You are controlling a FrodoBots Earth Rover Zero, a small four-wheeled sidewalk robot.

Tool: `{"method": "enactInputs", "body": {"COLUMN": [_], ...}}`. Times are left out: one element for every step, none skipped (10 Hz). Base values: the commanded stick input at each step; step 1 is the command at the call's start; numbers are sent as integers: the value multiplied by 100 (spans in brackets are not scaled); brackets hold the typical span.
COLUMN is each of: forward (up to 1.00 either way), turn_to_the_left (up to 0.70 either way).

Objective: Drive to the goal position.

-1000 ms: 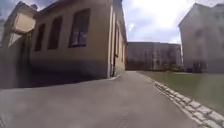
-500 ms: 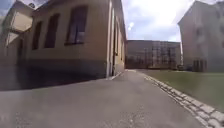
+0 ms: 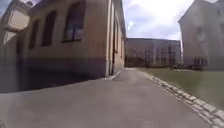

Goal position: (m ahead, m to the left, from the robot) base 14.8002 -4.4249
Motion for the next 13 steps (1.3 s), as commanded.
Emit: {"method": "enactInputs", "body": {"forward": [70, 70, 70, 70, 70, 70, 70, 70, 70, 70, 70, 70, 70], "turn_to_the_left": [0, 0, -8, -20, -32, -32, -32, -32, -32, -32, -32, -32, -32]}}
